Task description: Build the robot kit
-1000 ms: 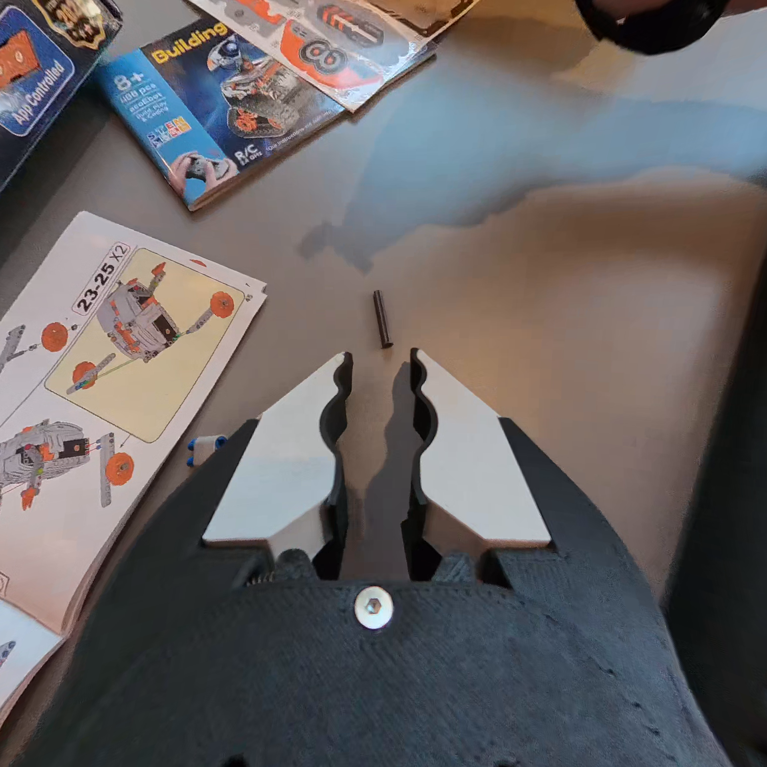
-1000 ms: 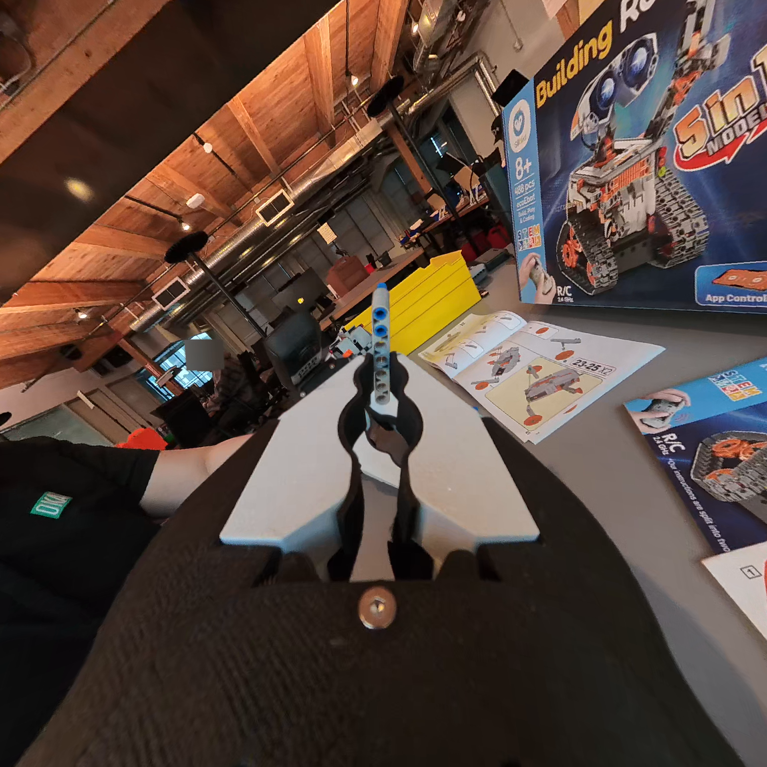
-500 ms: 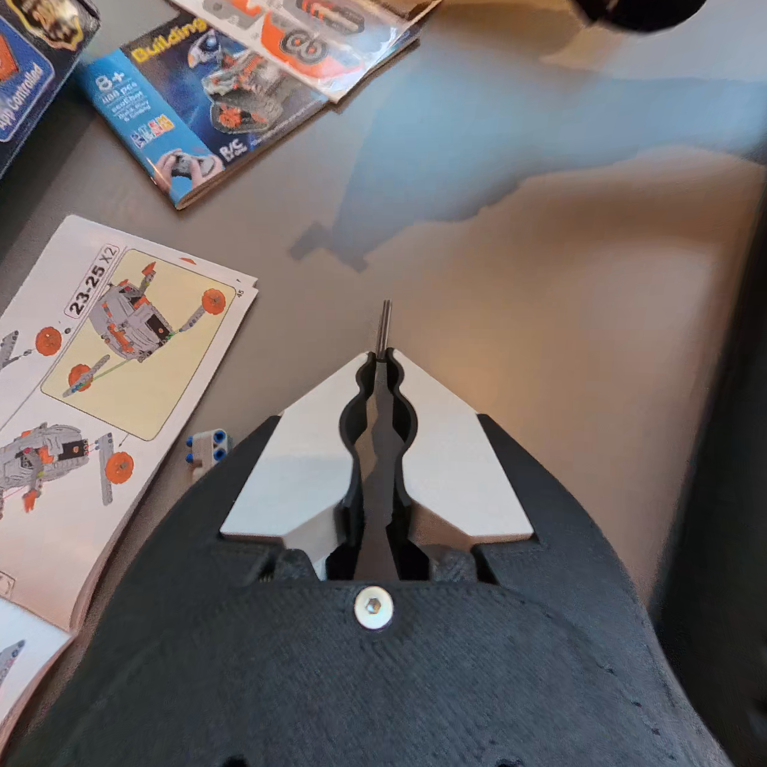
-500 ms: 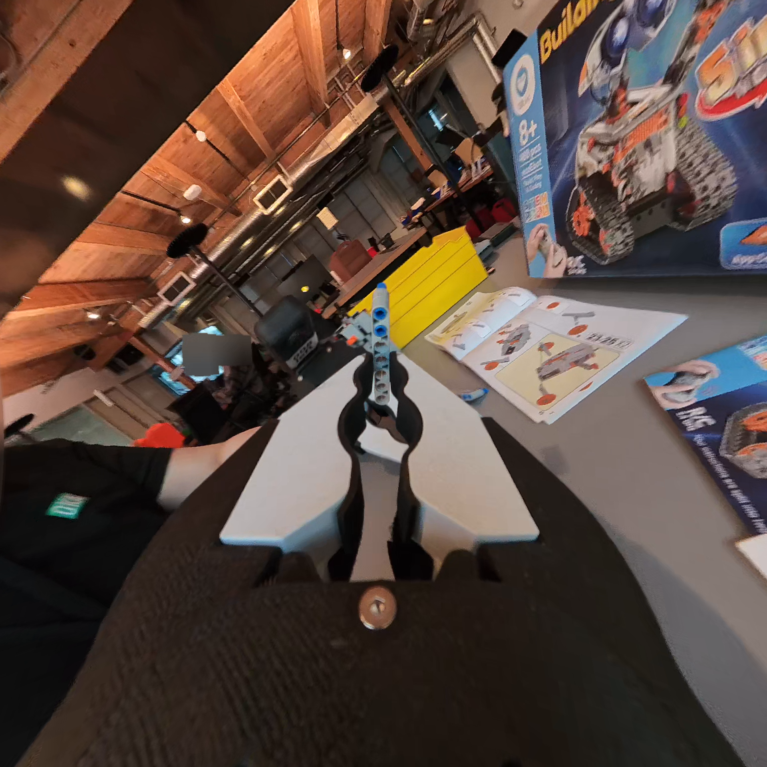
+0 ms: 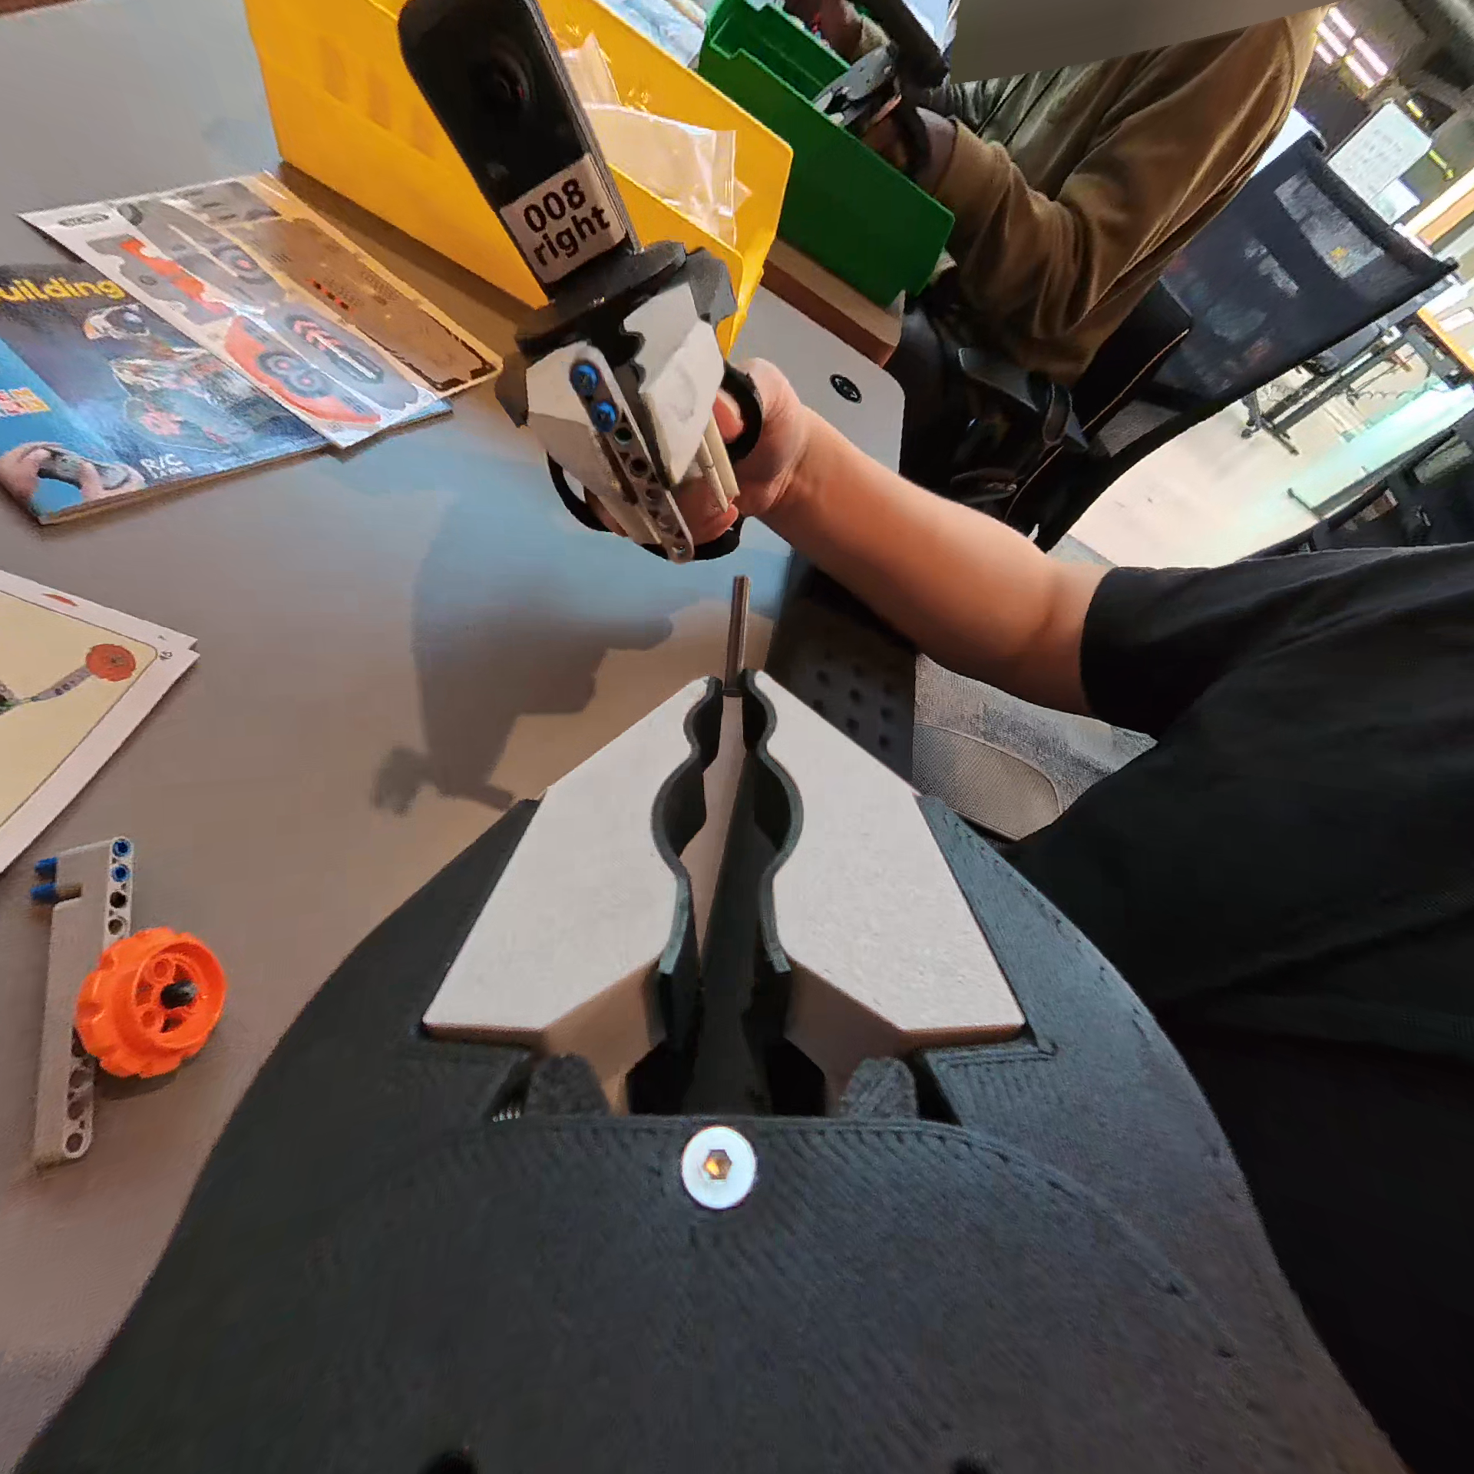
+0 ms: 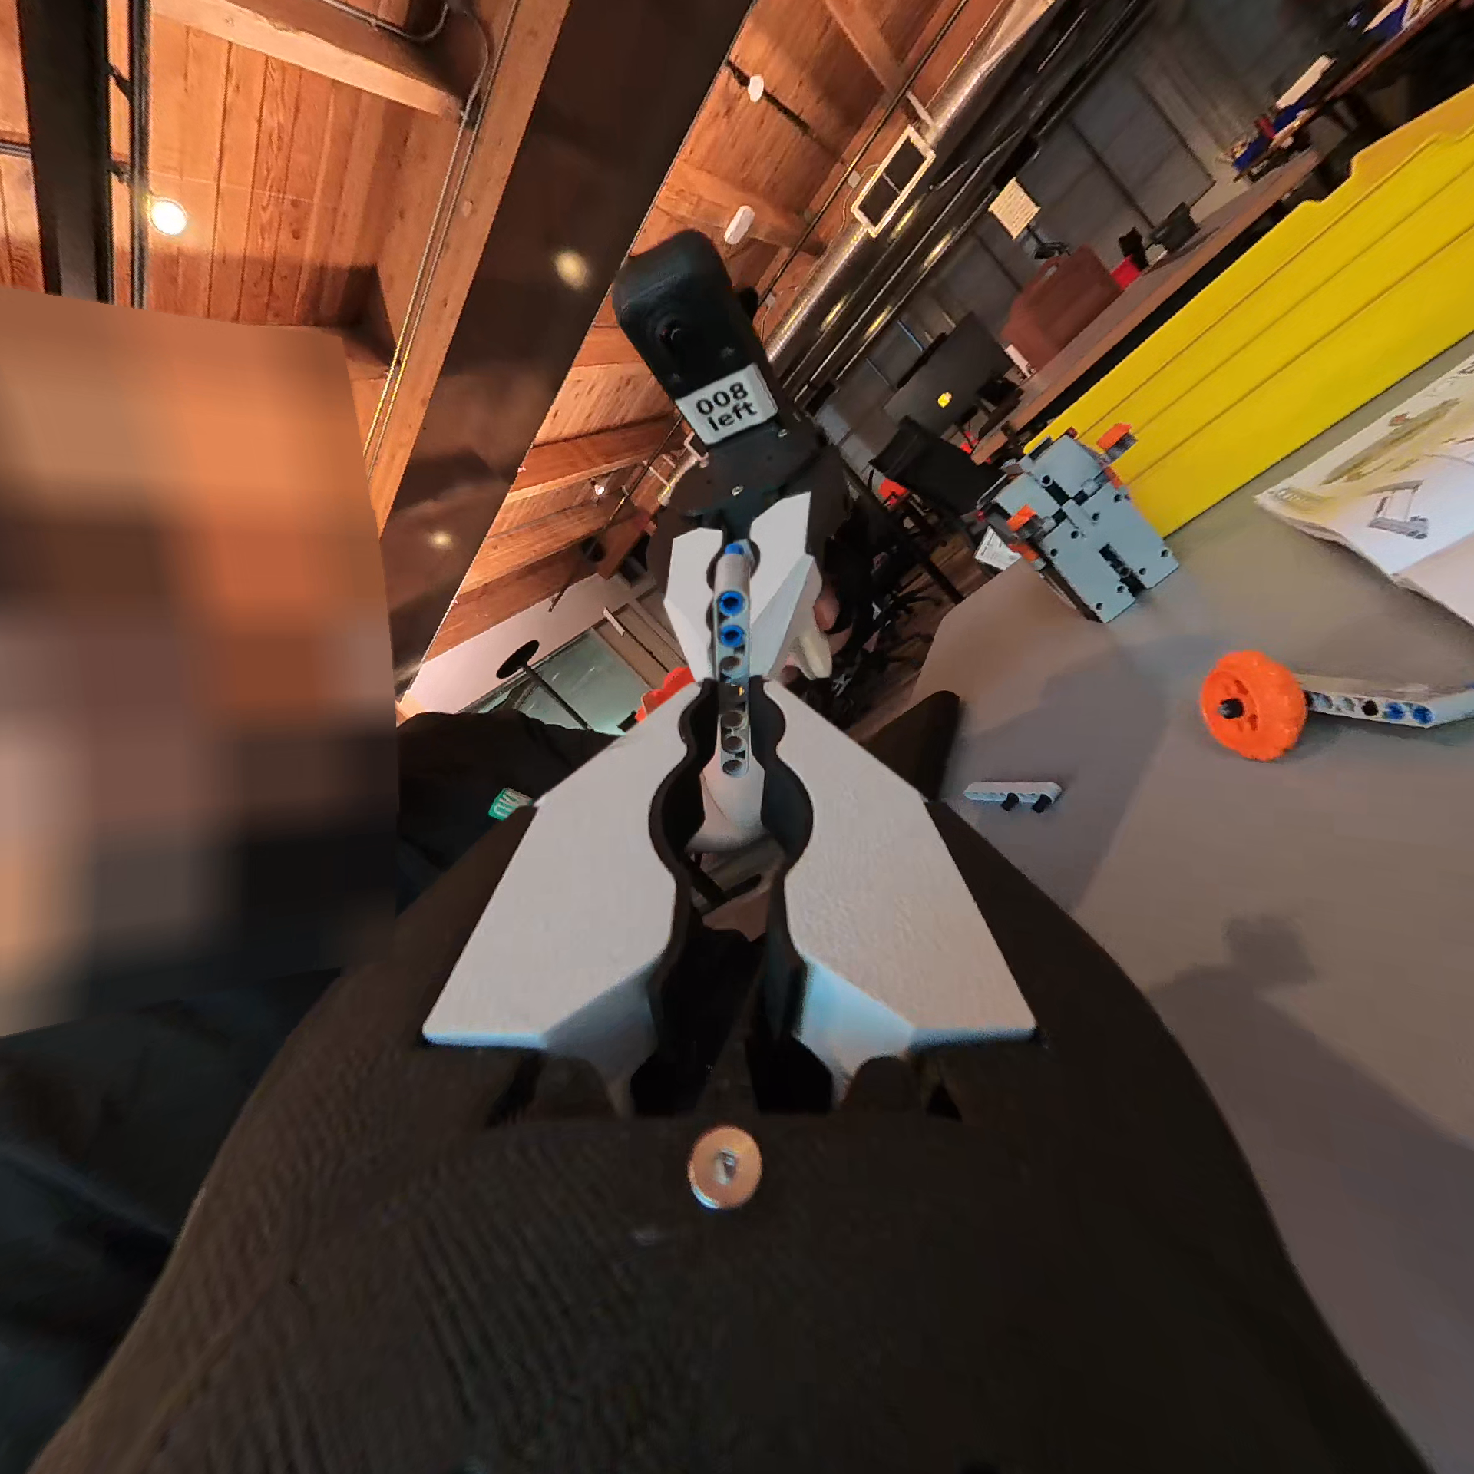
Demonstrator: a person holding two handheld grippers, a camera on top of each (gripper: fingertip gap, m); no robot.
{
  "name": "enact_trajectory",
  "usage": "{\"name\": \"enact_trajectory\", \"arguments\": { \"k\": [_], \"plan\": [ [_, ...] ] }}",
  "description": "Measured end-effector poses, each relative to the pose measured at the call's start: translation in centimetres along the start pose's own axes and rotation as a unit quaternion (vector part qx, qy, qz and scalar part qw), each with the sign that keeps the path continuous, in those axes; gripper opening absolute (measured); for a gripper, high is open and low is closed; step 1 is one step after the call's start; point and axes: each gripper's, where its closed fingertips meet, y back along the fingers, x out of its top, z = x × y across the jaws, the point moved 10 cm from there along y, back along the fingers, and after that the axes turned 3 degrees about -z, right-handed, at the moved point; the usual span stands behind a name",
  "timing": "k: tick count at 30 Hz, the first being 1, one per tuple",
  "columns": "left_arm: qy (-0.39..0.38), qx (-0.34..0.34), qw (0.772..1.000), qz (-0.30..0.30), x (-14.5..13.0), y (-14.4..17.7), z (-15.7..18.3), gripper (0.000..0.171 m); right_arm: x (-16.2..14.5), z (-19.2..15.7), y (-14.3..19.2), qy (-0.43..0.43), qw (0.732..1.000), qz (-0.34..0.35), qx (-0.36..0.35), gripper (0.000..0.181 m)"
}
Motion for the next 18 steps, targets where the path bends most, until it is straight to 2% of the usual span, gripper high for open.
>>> {"name": "enact_trajectory", "arguments": {
  "k": [9, 18],
  "plan": [
    [0.027, 0.021, 0.998, -0.054, -0.1, -1.1, -0.7, 0.003, -0.4, 0.2, -0.7, 0.003, 1.000, -0.024, -0.008, 0.006],
    [0.042, 0.018, 0.997, -0.069, -0.5, -1.4, -1.0, 0.003, -0.8, 0.3, -1.3, 0.008, 0.998, -0.055, -0.026, 0.006]
  ]
}}
